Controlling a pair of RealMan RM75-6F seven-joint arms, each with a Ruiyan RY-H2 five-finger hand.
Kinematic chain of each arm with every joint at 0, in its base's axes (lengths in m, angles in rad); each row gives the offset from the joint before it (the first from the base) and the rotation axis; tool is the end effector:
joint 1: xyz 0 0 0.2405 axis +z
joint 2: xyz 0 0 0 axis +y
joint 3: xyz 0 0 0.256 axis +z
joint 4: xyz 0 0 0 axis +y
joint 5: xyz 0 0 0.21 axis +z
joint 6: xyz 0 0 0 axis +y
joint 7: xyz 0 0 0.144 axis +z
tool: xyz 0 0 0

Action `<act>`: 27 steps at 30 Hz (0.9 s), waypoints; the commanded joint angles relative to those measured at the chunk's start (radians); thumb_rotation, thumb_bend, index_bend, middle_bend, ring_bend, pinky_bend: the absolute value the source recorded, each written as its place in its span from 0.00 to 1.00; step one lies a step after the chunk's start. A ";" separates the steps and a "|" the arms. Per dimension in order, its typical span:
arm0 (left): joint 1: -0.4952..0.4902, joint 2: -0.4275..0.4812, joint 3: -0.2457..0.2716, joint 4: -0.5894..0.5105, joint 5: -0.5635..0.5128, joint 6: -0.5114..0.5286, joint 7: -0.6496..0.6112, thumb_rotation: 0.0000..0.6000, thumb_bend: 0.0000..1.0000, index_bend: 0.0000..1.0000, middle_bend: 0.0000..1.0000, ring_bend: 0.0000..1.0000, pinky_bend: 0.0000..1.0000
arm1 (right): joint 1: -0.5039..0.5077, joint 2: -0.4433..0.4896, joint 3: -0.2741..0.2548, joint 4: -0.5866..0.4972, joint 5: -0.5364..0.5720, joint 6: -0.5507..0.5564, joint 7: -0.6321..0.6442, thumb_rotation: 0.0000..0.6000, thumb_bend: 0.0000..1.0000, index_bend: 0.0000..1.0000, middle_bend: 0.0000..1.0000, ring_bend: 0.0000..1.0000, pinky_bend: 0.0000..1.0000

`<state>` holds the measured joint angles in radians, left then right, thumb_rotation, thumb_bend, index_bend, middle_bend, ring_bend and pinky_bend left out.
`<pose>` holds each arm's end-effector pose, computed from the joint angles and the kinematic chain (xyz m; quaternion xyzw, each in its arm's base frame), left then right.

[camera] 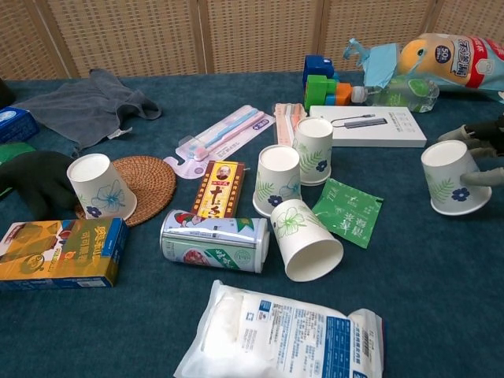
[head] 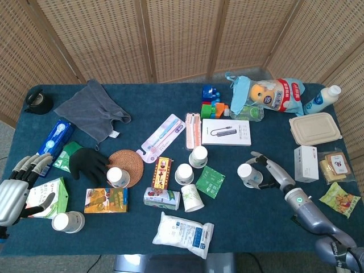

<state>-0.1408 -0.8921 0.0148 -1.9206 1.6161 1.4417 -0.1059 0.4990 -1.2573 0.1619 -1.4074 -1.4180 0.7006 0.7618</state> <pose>-0.2460 0.1758 0.1812 -0.6226 -0.4316 -0.4395 0.4826 -0.2812 -0.3140 0.0595 0.5432 -0.6845 0.3821 0.3006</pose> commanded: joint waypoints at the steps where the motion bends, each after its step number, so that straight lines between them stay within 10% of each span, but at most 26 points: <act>1: 0.001 0.000 0.000 0.000 0.002 0.001 -0.001 1.00 0.41 0.00 0.09 0.05 0.00 | 0.000 -0.010 -0.022 0.036 -0.028 0.024 0.040 1.00 0.39 0.23 0.00 0.00 0.00; 27: 0.016 -0.006 0.006 0.008 0.015 0.020 0.002 1.00 0.41 0.00 0.09 0.05 0.00 | -0.064 0.200 -0.049 -0.207 0.035 0.236 -0.237 1.00 0.48 0.10 0.00 0.00 0.00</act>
<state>-0.1256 -0.8974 0.0201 -1.9122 1.6319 1.4618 -0.1056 0.4573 -1.0846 0.1011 -1.5706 -1.4124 0.8880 0.5840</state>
